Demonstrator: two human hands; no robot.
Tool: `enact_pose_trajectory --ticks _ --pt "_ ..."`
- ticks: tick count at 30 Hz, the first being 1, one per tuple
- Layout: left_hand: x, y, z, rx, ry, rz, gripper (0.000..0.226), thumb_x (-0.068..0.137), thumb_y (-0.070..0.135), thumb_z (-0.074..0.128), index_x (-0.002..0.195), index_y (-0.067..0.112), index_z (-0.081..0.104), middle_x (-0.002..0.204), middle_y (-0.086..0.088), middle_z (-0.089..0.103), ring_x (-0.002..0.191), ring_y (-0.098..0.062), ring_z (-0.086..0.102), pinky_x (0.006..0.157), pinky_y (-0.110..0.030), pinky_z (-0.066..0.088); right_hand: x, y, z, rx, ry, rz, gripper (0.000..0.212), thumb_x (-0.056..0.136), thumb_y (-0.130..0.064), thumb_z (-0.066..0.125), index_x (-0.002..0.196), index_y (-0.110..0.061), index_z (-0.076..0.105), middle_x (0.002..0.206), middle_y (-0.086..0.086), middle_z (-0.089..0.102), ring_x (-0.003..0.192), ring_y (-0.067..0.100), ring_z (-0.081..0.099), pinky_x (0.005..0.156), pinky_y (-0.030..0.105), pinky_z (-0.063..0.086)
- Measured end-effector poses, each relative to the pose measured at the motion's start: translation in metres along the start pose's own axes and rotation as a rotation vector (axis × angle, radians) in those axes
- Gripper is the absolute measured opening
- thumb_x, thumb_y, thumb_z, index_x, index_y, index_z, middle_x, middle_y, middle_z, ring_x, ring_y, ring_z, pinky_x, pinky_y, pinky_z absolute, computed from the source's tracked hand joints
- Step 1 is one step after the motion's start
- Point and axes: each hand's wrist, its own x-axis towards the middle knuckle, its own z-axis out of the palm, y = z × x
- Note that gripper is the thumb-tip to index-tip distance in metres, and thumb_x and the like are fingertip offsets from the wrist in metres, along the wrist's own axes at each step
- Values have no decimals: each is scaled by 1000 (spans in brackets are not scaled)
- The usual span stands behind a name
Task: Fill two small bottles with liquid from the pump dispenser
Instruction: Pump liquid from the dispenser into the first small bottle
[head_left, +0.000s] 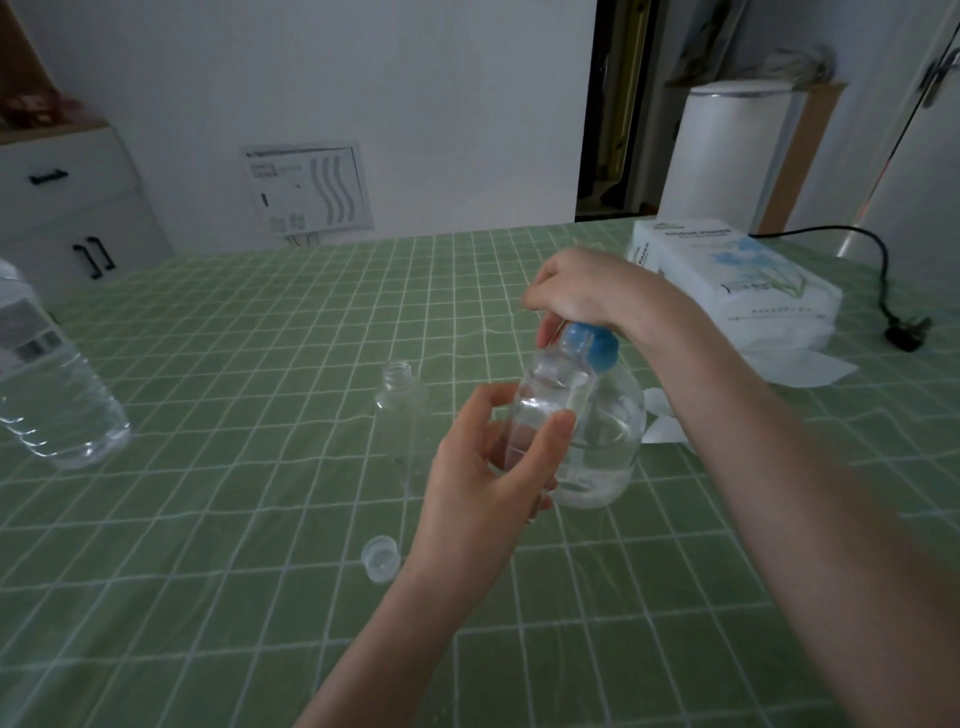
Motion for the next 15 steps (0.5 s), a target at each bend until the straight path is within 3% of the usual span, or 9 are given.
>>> enact_pose_trajectory --ticks 3,7,11,15 --pt "0 0 1 1 -3 3 37 68 47 62 97 24 58 64 2 65 51 -5 55 47 -15 44 -2 -1 -3 -12 25 -14 34 96 -24 49 119 -2 61 108 14 71 104 28 65 92 37 46" --pt "0 0 0 -12 -3 8 33 69 46 62 95 26 58 65 4 67 52 -4 57 48 -15 44 -2 -4 -8 -26 31 -16 34 96 -23 49 119 -1 62 101 14 73 100 27 68 76 31 46" --pt "1 1 0 -11 -11 10 32 70 46 62 95 27 59 66 4 66 53 -4 57 50 -15 45 0 -6 -8 -15 -3 -12 33 96 -23 51 117 -1 62 104 15 73 102 29 68 95 37 48" --pt "0 0 -1 -7 -9 11 31 70 45 62 95 25 59 63 5 66 52 -3 56 48 -14 44 1 -4 -3 -11 -21 -2 35 96 -25 51 122 -3 60 113 16 69 106 29 64 101 41 45"
